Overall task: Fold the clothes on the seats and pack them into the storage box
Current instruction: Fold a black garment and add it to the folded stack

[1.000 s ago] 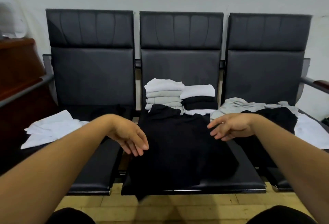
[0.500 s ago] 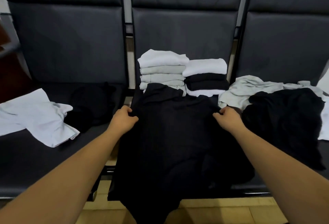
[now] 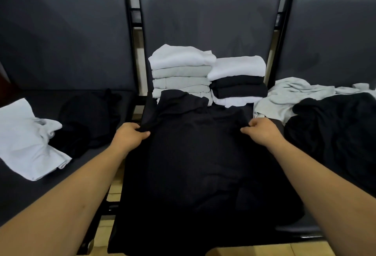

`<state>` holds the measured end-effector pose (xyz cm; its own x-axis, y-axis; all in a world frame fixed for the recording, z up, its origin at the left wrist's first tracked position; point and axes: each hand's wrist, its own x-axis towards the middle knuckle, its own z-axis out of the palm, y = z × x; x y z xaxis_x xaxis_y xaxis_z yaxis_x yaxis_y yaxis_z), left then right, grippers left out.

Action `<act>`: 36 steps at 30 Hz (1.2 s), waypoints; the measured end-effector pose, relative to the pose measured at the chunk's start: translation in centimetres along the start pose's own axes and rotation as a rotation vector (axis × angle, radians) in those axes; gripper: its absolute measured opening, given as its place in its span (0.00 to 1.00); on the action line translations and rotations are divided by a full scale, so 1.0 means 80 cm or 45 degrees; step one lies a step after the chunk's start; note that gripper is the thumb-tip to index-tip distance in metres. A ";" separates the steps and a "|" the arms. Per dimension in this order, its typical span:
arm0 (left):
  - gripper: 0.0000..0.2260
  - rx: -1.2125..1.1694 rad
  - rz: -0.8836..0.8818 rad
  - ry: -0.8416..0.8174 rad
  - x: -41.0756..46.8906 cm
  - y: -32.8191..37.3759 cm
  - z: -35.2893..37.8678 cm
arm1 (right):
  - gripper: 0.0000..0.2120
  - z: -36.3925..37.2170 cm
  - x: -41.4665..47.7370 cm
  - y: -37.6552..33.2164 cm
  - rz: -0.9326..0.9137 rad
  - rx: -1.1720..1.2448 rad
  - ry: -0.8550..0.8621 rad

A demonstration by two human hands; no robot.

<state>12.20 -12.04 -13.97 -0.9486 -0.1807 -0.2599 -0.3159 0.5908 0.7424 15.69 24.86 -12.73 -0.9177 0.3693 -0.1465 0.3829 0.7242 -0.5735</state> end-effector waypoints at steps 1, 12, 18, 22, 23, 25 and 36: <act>0.15 -0.068 0.020 -0.006 -0.005 0.003 -0.003 | 0.16 -0.005 -0.002 -0.002 -0.032 0.097 0.020; 0.10 -0.854 -0.534 -0.404 -0.058 0.025 -0.030 | 0.23 -0.050 -0.038 0.029 0.524 1.374 -0.650; 0.11 -0.830 -0.452 -0.458 -0.085 0.019 -0.035 | 0.15 -0.060 -0.074 0.042 0.649 1.292 -0.654; 0.09 -0.899 -0.336 -0.402 -0.108 0.030 -0.037 | 0.15 -0.065 -0.095 0.031 0.524 1.326 -0.576; 0.07 -0.915 -0.295 -0.399 -0.115 0.037 -0.038 | 0.14 -0.068 -0.100 0.026 0.490 1.380 -0.574; 0.06 -0.955 -0.195 -0.379 -0.132 0.049 -0.044 | 0.13 -0.076 -0.113 0.013 0.470 1.472 -0.548; 0.06 -1.164 0.347 -0.221 -0.141 0.165 -0.172 | 0.18 -0.199 -0.098 -0.078 0.034 1.792 -0.171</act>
<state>18.46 -12.99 7.25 -0.9986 0.0342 -0.0406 -0.0481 -0.2574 0.9651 22.17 26.75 4.85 -0.9456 0.2579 -0.1985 0.0492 -0.4896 -0.8706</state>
